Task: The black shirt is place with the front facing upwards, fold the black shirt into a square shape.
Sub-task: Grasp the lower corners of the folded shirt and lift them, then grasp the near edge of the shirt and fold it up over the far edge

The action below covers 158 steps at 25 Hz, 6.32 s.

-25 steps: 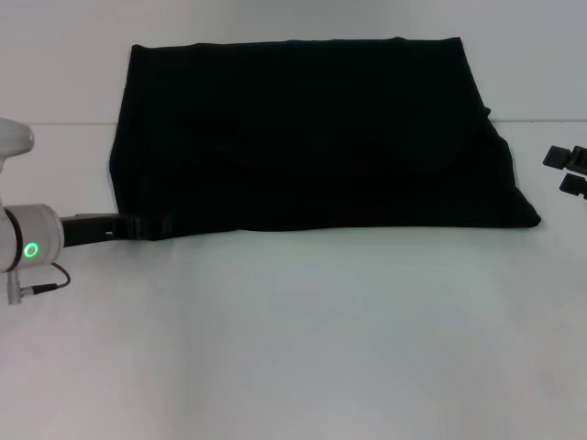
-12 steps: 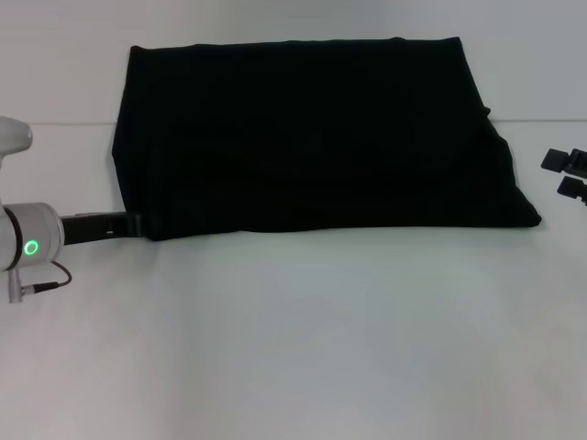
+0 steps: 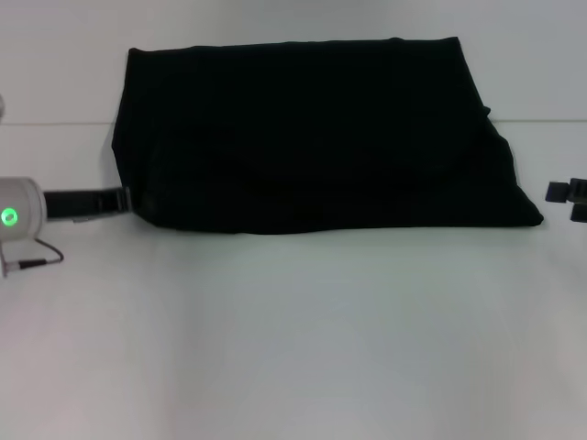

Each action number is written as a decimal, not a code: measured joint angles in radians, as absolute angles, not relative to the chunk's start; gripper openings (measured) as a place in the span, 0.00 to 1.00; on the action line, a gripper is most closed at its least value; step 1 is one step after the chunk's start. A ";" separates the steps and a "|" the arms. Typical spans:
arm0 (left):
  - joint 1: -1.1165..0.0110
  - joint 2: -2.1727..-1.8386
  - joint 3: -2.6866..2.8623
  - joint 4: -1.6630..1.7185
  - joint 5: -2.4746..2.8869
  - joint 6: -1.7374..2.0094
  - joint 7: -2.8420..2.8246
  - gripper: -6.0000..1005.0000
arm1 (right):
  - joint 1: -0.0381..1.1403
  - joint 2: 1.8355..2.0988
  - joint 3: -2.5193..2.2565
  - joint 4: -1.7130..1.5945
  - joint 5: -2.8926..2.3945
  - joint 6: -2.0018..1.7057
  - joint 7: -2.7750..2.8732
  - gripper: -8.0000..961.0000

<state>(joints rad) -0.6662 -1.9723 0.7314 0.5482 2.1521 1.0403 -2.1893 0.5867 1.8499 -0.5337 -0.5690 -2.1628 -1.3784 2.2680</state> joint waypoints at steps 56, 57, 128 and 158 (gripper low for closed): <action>-0.749 -1.938 0.681 0.560 2.140 1.128 -2.450 0.03 | 0.845 1.918 -0.753 -0.478 -2.640 -0.925 2.556 0.08; -0.748 -1.936 0.681 0.561 2.142 1.138 -2.450 0.03 | 0.842 1.915 -0.753 -0.479 -2.639 -0.931 2.556 0.06; -0.910 -1.931 0.721 0.569 2.488 0.933 -2.693 0.06 | 0.859 1.918 -0.667 -0.521 -2.481 -0.805 2.558 0.05; -0.910 -1.956 0.730 0.577 2.487 0.928 -2.684 0.07 | 0.841 1.876 -0.663 -0.414 -2.524 -0.891 2.715 0.55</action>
